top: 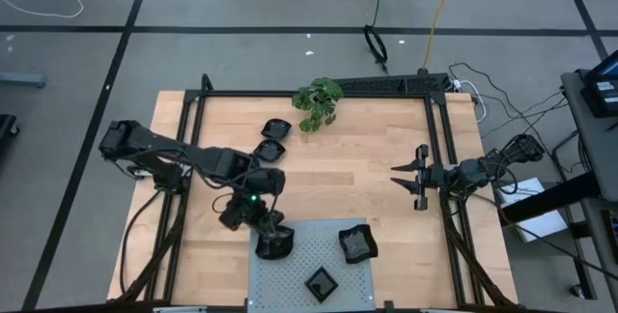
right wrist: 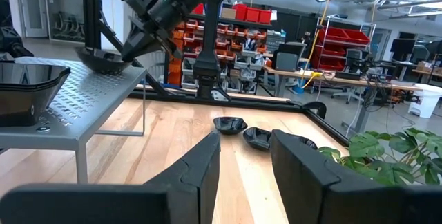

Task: Pick & Place Mini shaped plates
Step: Adjust the stacked leaf-shaped plate on the shelf, then stack the leaf-shaped plate onto the other leaf-shaped plate on the shelf

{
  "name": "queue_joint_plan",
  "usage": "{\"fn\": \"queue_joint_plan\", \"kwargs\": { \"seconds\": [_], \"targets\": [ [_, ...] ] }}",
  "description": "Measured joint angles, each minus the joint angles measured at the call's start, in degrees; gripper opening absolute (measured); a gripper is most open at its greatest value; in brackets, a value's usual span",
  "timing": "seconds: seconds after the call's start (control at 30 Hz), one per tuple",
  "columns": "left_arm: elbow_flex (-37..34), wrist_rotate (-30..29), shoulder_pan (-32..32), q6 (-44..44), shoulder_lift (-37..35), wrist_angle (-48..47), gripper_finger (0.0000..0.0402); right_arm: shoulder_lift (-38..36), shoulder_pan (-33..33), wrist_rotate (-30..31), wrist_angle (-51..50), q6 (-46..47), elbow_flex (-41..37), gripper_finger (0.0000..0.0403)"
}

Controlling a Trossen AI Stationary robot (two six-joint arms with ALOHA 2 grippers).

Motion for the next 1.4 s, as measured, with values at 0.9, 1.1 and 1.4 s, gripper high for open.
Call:
{"fn": "queue_joint_plan", "kwargs": {
  "seconds": [0.9,1.1,1.4],
  "targets": [
    [0.0,-4.4,-3.6,-26.6,-0.4,9.4,0.0041,0.0,0.0,0.0,0.0,0.0,0.0,0.0118],
    [0.0,-6.1,-3.6,-26.4,-0.4,9.4,0.0042,0.0,0.0,0.0,0.0,0.0,0.0,0.0118],
    [-0.1,-5.9,-3.3,-38.1,-7.1,9.6,0.0042,0.0,0.0,0.0,0.0,0.0,0.0,0.0118]
  ]
}}
